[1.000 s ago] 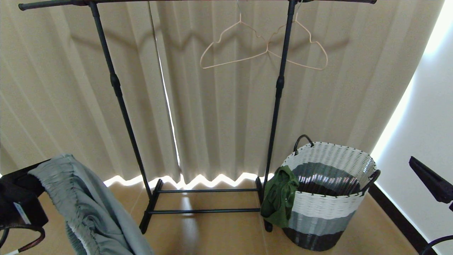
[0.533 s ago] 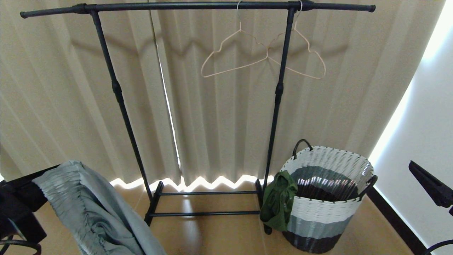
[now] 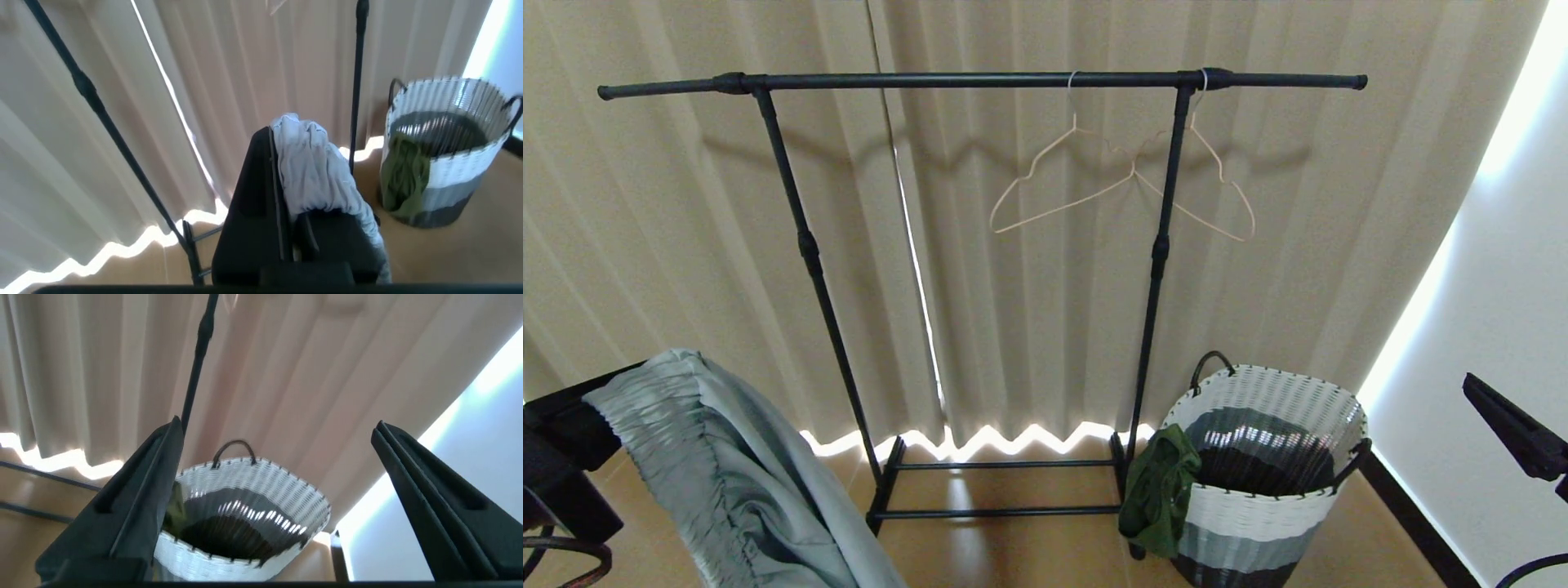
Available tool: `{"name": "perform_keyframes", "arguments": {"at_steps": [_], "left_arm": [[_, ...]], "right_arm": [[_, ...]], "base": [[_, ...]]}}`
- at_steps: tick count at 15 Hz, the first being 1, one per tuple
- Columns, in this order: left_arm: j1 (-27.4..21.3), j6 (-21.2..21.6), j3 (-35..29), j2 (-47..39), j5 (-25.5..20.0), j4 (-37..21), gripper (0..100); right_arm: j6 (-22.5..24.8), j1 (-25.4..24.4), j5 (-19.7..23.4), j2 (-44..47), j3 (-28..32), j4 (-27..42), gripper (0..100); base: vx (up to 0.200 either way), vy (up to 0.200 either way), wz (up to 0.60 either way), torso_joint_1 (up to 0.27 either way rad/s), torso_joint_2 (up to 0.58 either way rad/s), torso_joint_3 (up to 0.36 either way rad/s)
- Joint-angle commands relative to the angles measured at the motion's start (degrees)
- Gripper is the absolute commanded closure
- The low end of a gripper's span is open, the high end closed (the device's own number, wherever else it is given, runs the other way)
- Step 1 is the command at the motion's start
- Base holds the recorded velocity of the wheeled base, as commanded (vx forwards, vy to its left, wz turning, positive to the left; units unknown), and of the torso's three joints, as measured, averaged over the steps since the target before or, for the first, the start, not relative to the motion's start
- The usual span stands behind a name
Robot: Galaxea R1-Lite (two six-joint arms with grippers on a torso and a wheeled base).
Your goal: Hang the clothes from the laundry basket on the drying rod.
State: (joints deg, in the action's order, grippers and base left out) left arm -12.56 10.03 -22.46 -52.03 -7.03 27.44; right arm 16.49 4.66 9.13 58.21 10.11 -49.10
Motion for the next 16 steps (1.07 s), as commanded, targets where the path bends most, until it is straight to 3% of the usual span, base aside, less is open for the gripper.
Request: {"name": "perform_keyframes", "arguments": {"at_steps": [1,6,10,16], "left_arm": [[0.08,-0.1,0.13,-0.35,0.0,-0.02,100],[0.08,-0.19,0.31,-0.27,0.0,-0.02,100],[0.25,-0.36,0.31,-0.79,0.0,-0.19,100],[1.04,-0.19,1.01,-0.79,0.0,-0.37,100]], "right_arm": [[0.03,0.0,0.01,0.15,-0.09,-0.03,0],[-0.06,-0.09,0.27,-0.11,-1.76,-0.29,0],[-0.06,-0.26,0.27,-0.29,-2.28,-0.12,0],[-0.06,-0.26,0.27,-0.29,-2.55,-0.03,0]], "base": [[0.0,0.0,0.0,0.154,-0.48,-0.31],[0.0,0.0,0.0,0.164,-0.47,-0.303],[0.0,0.0,0.0,0.04,-0.1,-0.064],[0.2,0.0,0.0,0.005,-0.01,-0.002]]}}
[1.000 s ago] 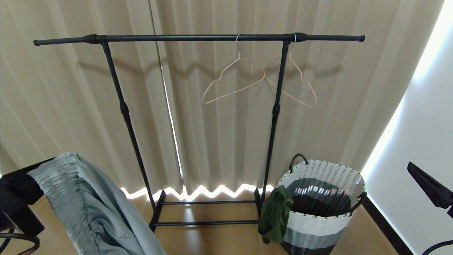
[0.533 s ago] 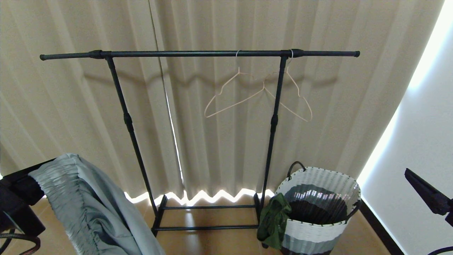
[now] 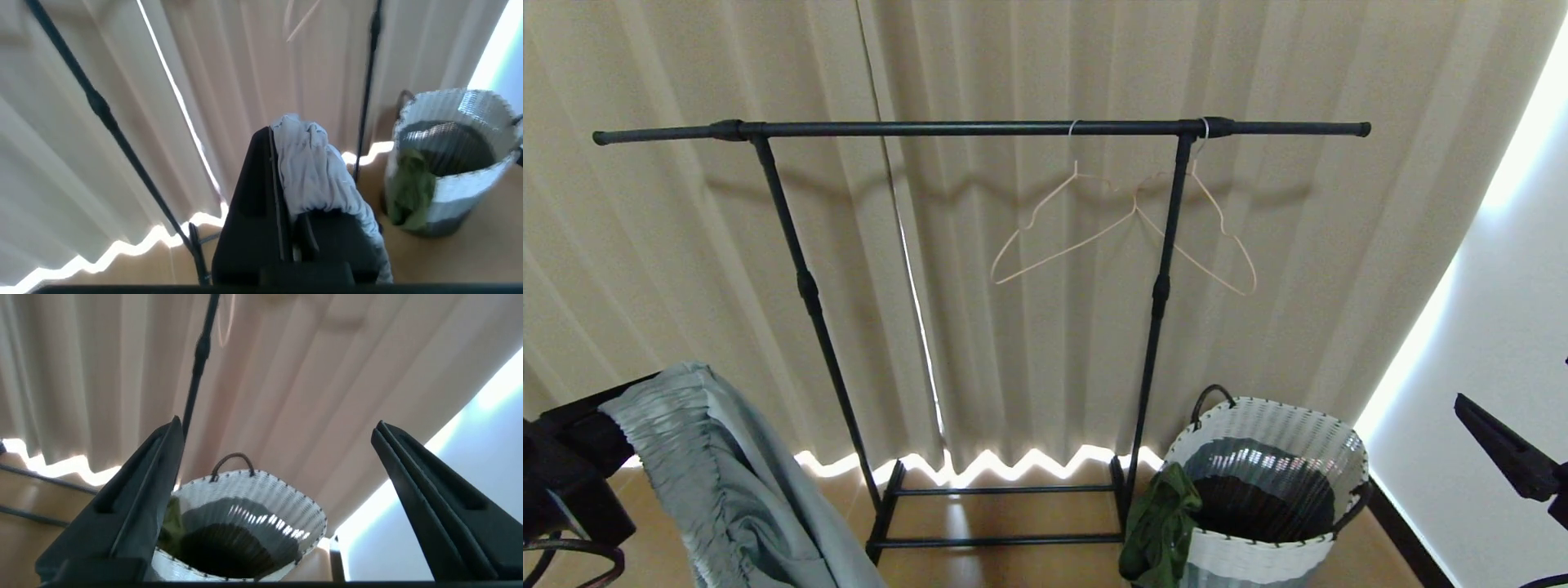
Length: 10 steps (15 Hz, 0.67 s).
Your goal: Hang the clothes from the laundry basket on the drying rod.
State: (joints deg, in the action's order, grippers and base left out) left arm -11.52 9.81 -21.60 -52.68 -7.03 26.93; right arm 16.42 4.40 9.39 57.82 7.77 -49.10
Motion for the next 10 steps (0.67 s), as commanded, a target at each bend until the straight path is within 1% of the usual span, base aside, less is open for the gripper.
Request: {"name": "perform_keyframes", "arguments": {"at_steps": [1,10], "left_arm": [[0.01,0.03,0.07,-0.15,-0.09,0.14,100],[0.09,0.03,0.16,-1.03,0.0,0.05,100]], "right_arm": [[0.1,-0.01,0.02,0.1,-0.73,-0.12,0],[0.1,-0.01,0.02,0.45,-1.26,0.06,0]], "base": [[0.2,0.0,0.0,0.012,0.0,-0.002],[0.2,0.0,0.0,0.004,0.0,0.002]]}}
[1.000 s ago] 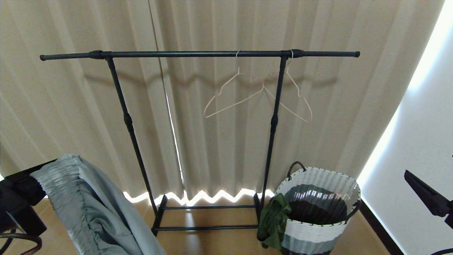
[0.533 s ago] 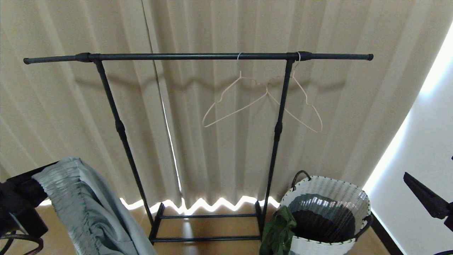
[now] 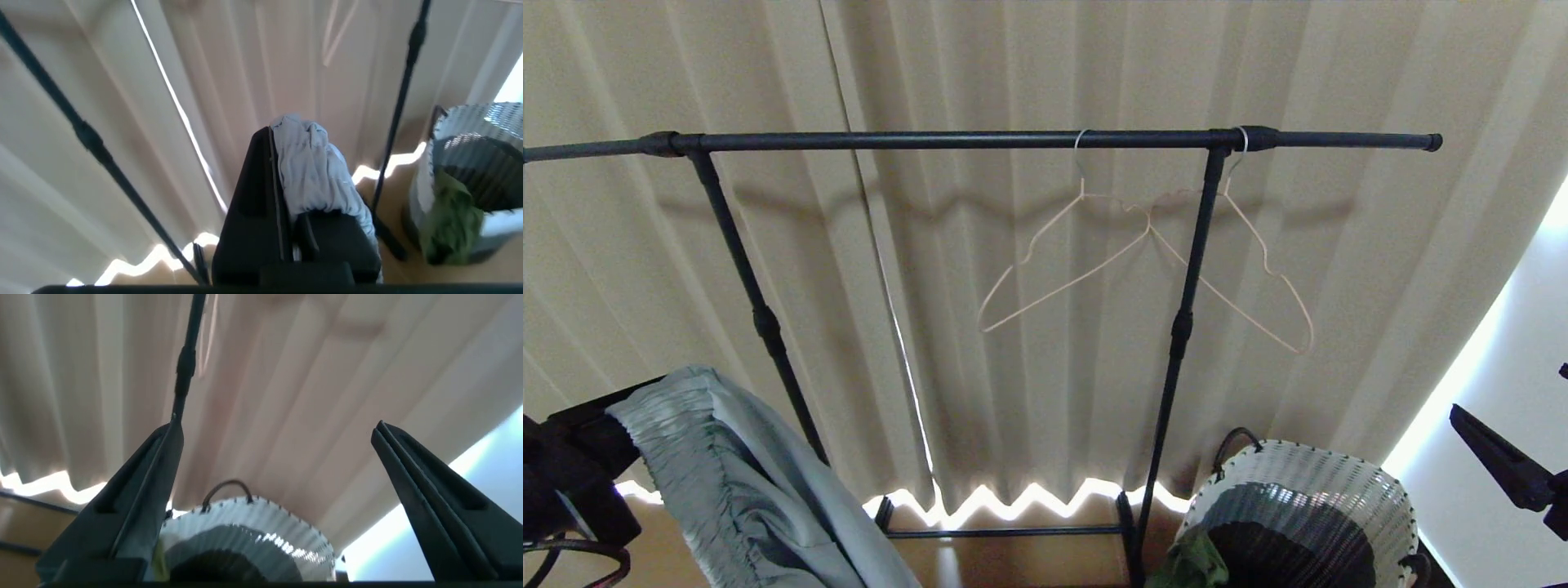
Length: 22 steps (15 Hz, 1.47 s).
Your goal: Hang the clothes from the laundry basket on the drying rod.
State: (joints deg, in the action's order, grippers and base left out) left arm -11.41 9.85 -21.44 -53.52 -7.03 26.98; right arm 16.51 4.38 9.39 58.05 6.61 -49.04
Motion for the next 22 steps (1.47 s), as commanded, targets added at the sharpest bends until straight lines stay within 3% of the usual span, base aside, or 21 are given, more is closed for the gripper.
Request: {"name": "perform_keyframes", "arguments": {"at_steps": [1,5,8,11,12,14,17,19,22], "left_arm": [[-0.02,-0.01,0.0,-0.18,0.0,0.0,100],[-0.02,0.17,0.09,-0.18,0.0,0.0,100],[-0.02,0.61,1.76,-0.1,0.0,0.27,100],[-0.02,0.61,1.58,-0.1,0.0,0.36,100],[-0.02,0.61,1.58,-0.01,0.0,0.36,100],[-0.02,0.7,1.84,-0.1,0.0,0.27,100],[-0.02,2.37,2.9,-0.1,0.0,0.27,100],[-0.02,2.63,2.99,0.08,0.0,0.27,100],[-0.02,2.63,2.99,-0.01,0.0,0.27,100]], "right_arm": [[-0.07,0.02,0.02,0.22,-0.19,0.0,0],[-0.25,0.02,0.28,0.31,-0.63,0.09,0],[-1.21,-0.33,0.37,0.31,-2.04,0.62,0],[-2.44,-2.18,0.28,0.57,0.6,4.57,0],[-2.44,-3.15,0.37,2.51,10.27,17.05,0],[-3.06,-6.93,0.46,5.67,20.55,26.28,0],[-3.41,-9.91,-0.25,15.25,34.44,33.4,0],[-3.5,-11.58,-1.3,23.42,45.51,41.84,0],[-3.59,-13.43,-5.43,31.16,53.42,46.23,0]], "base": [[0.2,0.0,0.0,0.002,0.01,-0.002],[0.2,0.0,0.0,0.001,0.0,0.0],[0.0,0.0,0.0,0.0,0.0,0.0],[0.0,0.0,0.0,0.0,0.0,0.0],[0.0,0.0,0.0,0.0,0.0,0.0],[0.0,0.0,0.0,0.0,0.0,0.0],[0.0,0.0,0.0,0.0,0.0,0.0],[0.0,0.0,0.0,0.0,0.0,0.0],[0.0,0.0,0.0,0.0,0.0,0.0]]}}
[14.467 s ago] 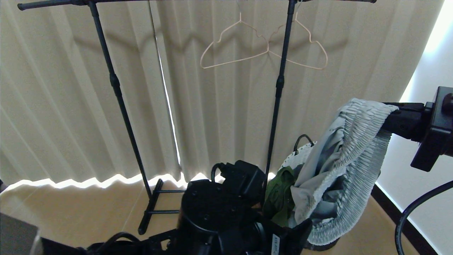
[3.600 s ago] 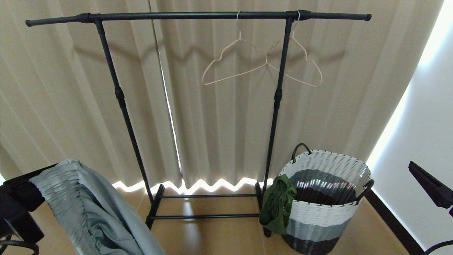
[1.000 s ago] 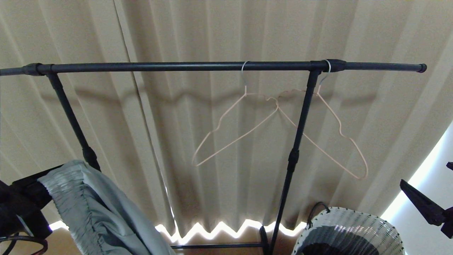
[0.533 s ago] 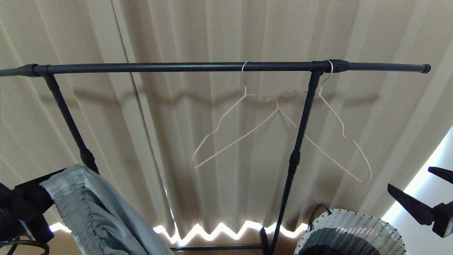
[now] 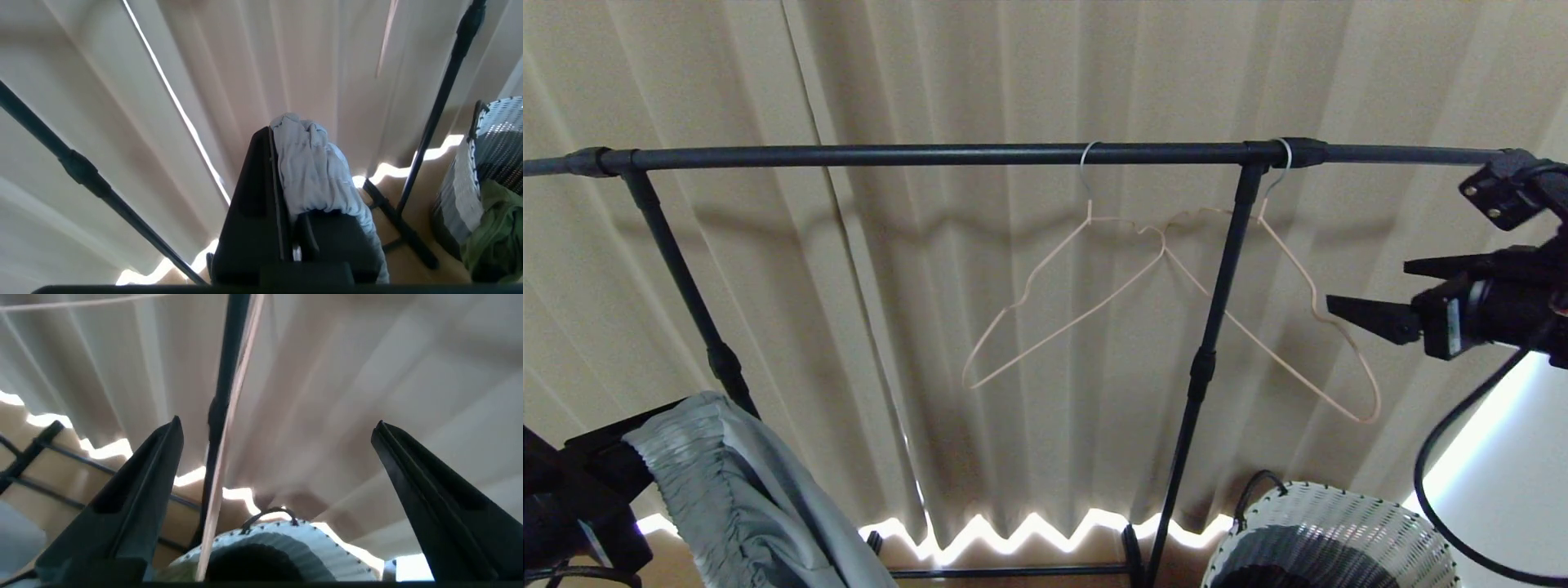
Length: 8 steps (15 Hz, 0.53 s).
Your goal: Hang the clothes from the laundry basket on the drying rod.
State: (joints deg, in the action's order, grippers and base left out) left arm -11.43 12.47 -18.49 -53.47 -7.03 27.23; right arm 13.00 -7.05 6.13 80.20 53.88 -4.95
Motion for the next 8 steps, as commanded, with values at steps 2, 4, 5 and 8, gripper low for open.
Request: {"name": "perform_keyframes", "arguments": {"at_steps": [2,4,5,8], "left_arm": [[0.01,0.01,0.04,-0.06,0.0,0.01,100],[-0.08,0.01,0.12,-0.32,0.0,0.01,100],[-0.08,0.01,0.12,-0.41,0.0,0.01,100],[-0.08,0.01,0.12,-0.32,0.0,0.01,100]], "right_arm": [[-0.08,-2.8,-3.58,10.94,7.11,2.22,0],[-0.16,-4.03,-3.93,12.0,8.87,5.21,0],[-0.25,-4.12,-4.11,12.7,11.16,8.29,0],[-6.75,-4.2,-4.9,16.21,19.68,16.11,0]], "base": [[0.0,0.0,0.0,0.0,0.0,0.0],[0.0,0.0,0.0,0.0,0.0,0.0],[0.0,0.0,0.0,0.0,0.0,0.0],[0.0,0.0,0.0,0.0,0.0,0.0]]}}
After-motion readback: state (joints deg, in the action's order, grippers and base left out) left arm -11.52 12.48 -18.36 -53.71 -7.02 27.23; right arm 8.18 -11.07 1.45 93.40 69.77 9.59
